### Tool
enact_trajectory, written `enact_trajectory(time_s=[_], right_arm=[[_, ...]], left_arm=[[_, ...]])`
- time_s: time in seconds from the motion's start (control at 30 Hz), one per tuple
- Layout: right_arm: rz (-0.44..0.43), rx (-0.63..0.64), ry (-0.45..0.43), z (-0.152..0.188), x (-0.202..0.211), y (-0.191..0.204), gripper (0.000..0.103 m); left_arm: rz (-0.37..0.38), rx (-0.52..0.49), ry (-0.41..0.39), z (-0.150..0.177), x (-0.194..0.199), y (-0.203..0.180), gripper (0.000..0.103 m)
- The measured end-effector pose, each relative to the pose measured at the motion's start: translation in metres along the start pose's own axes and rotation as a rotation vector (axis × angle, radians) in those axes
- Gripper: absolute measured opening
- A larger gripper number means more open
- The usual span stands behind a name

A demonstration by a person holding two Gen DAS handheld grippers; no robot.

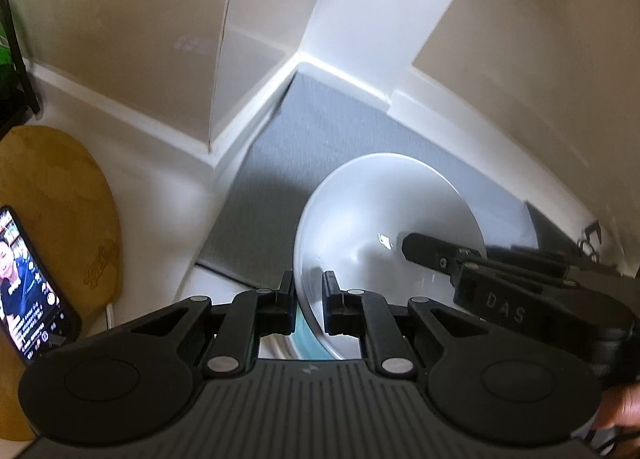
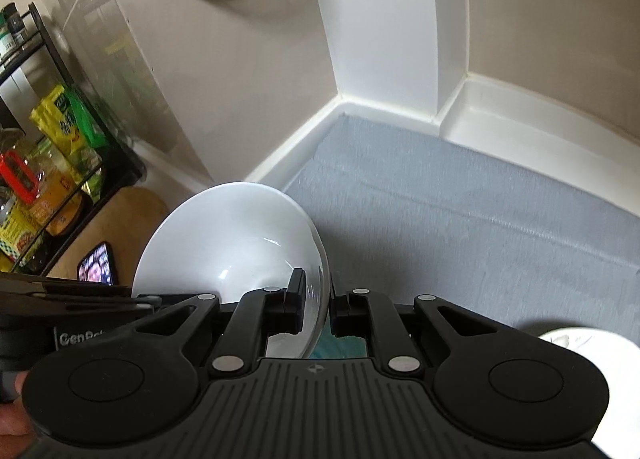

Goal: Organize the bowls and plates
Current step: 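Lift the white blue-patterned bowl with both tools over the bowl stack, then lower the white bowl onto the stack and open both tools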

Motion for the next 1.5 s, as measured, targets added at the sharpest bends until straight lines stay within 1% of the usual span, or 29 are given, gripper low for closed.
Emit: enact_trajectory(time_s=[0.2,0.43,0.57,0.8,1.03,1.07,1.13,1.17,1.2,1.33,1.47,1.5], right_arm=[[0.008,0.003,0.034,0.013,-0.006,0.002,0.013],[0.000,0.013,0.059,0.018,-0.011,0.004,0.013],[-0.006,0.020,0.074,0.020,-0.015,0.004,0.013],[0.004,0.011,0.094,0.022,-0.018,-0.004,0.013],[0.000,0.031,0.109,0.024,-0.020,-0.006,0.014],[0.001,0.035,0.111,0.024,-0.020,-0.006,0.014],[0.007,0.050,0.117,0.025,-0.020,-0.005,0.014],[0.011,0.057,0.120,0.025,-0.020,-0.004,0.014],[0.014,0.064,0.123,0.025,-0.020,-0.003,0.014],[0.019,0.080,0.136,0.024,-0.020,-0.002,0.014],[0.030,0.092,0.147,0.025,-0.020,-0.001,0.014],[0.033,0.096,0.149,0.025,-0.020,0.000,0.014]], left_arm=[[-0.008,-0.032,0.052,0.019,-0.005,0.002,0.015],[-0.018,-0.036,0.078,0.028,-0.009,0.010,0.015],[-0.009,-0.032,0.093,0.032,-0.014,0.012,0.016],[0.005,-0.027,0.099,0.033,-0.016,0.012,0.016],[0.007,-0.024,0.078,0.032,-0.011,0.013,0.016],[0.005,-0.027,0.072,0.032,-0.010,0.013,0.017],[0.004,-0.031,0.058,0.034,-0.004,0.013,0.024],[0.004,-0.029,0.052,0.034,-0.003,0.014,0.033],[0.004,-0.026,0.046,0.032,-0.002,0.015,0.038],[0.007,-0.012,0.035,0.031,0.000,0.018,0.046],[0.007,-0.003,0.026,0.028,0.002,0.022,0.059],[0.007,-0.003,0.022,0.027,0.002,0.023,0.060]])
Point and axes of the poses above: each gripper's, at about its wrist camera, not at the fingertips, and x roughly against the way its jaws point, y to its left, z to its underside, the point moved 6 cm from there along -x, roughly the way its jaws point, and after that the axes turned 7 degrees about x, right-handed, at the moved point
